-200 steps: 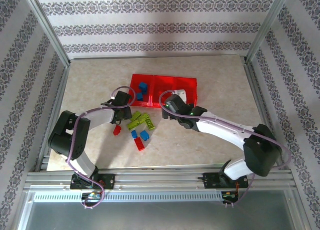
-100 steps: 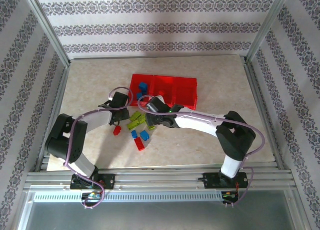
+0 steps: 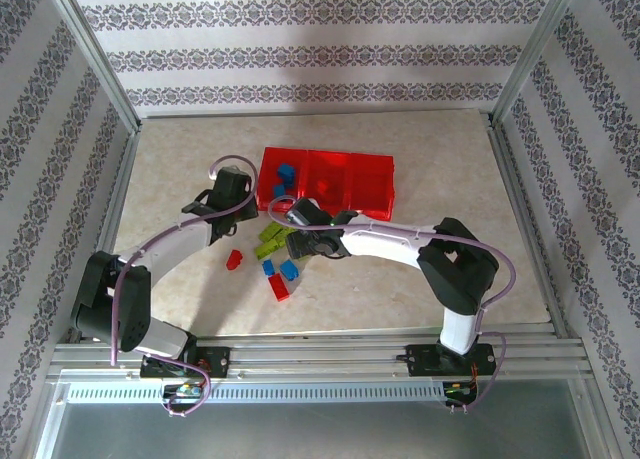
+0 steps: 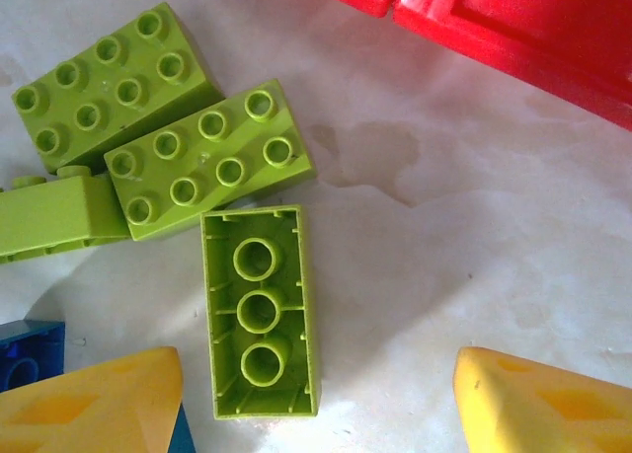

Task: Sort the legos into containers by color
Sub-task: Place the lego in the container.

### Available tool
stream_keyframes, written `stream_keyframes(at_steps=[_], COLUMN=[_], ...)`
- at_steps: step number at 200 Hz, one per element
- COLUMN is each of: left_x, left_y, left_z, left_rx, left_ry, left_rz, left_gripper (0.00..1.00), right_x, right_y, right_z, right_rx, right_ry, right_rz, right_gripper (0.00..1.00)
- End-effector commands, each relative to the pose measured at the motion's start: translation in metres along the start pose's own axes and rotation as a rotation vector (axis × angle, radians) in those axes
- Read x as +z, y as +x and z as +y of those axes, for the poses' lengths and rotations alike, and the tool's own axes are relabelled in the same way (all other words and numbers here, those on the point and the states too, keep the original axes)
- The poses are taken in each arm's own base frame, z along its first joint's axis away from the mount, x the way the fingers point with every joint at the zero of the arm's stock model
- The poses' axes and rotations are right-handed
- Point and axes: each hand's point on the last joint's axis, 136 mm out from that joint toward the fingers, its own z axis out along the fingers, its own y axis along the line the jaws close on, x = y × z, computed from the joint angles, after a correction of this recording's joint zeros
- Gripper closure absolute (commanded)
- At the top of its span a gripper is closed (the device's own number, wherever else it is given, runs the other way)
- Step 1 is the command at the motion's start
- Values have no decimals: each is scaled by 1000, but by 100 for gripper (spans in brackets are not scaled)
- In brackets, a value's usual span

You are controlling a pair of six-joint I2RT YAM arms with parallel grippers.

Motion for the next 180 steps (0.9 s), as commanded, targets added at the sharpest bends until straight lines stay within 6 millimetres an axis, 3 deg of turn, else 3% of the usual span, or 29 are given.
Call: stream_keyframes(at_steps=[1,35,87,119,145,180], left_x=[-4,16,57,67,69,67], left_y=[-44,-69,-71,-62,-57,-56], left_z=[-27,-54,-82,-85,-81,-79], left_rx=[11,47,64,69,79,75], left_ry=[89,127,181,186,167,162], left_rz=[-98,-99,-25,9,18,13], left_gripper=[80,79,79,74,62,55], right_x=[-1,-2,-1,1,3,8], right_y=[-1,-1,1,1,0,0], right_z=[7,6,2,1,1,2], right_rx=[1,9,20,20,20,15], right_ry=[-9,-4,10,15,20,26], right_rz=[0,-5,-9,-8,-9,-2], right_gripper=[27,27,28,27,28,28])
